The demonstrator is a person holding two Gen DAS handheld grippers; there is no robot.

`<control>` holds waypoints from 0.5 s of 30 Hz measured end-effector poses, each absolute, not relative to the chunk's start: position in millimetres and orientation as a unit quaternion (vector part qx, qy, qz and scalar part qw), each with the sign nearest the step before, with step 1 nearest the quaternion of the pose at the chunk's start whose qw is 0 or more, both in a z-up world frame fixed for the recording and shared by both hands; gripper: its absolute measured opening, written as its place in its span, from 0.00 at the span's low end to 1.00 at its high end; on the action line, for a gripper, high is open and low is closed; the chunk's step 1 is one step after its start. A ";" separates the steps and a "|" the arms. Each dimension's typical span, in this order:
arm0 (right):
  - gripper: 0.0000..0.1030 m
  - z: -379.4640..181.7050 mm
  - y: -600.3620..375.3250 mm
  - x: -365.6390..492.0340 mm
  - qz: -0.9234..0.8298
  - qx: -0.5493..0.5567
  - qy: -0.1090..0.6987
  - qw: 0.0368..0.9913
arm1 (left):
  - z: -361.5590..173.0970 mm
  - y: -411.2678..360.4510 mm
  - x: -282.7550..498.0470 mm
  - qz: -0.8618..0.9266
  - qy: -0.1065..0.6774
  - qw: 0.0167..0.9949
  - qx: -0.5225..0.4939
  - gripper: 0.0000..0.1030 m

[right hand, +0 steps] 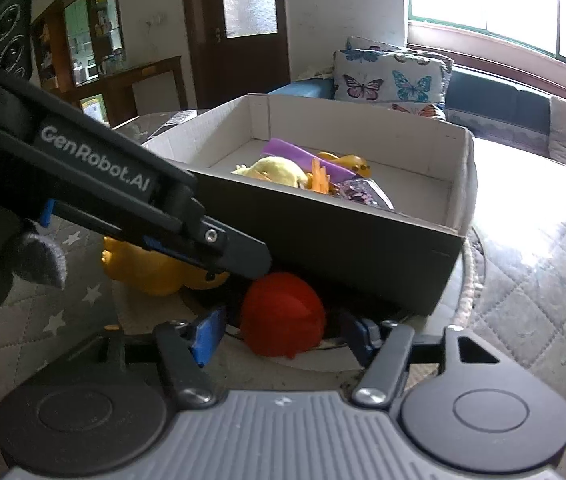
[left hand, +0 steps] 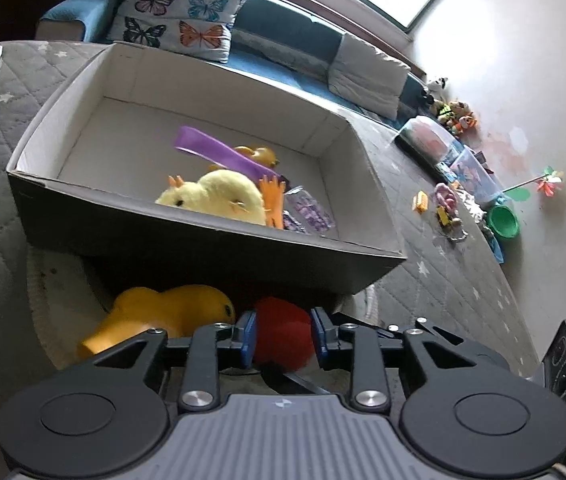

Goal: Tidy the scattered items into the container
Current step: 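Close the left tool on the red ball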

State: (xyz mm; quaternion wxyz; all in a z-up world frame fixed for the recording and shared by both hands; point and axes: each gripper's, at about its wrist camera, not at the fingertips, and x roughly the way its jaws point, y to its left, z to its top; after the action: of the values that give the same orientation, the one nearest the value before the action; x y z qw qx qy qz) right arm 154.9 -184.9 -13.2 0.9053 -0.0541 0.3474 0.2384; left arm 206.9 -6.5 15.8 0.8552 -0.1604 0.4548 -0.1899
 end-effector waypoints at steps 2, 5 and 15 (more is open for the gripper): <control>0.64 -14.9 -182.1 157.1 0.240 -0.060 0.349 0.904 | 13.7 -6.4 208.7 -0.186 0.458 0.854 -0.161 0.31; 0.62 -16.7 -178.0 160.3 0.242 -0.064 0.351 0.903 | 11.1 -6.5 210.4 -0.184 0.459 0.853 -0.166 0.31; 0.50 -15.9 -172.9 159.1 0.246 -0.073 0.353 0.900 | 10.5 -4.9 211.2 -0.176 0.462 0.851 -0.177 0.33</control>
State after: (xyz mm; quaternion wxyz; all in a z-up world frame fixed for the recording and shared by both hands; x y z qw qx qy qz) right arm 159.1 -172.9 -15.9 0.8996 -0.0729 0.3534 0.2462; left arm 211.2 -4.9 10.5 0.8509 -0.1767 0.4624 -0.1761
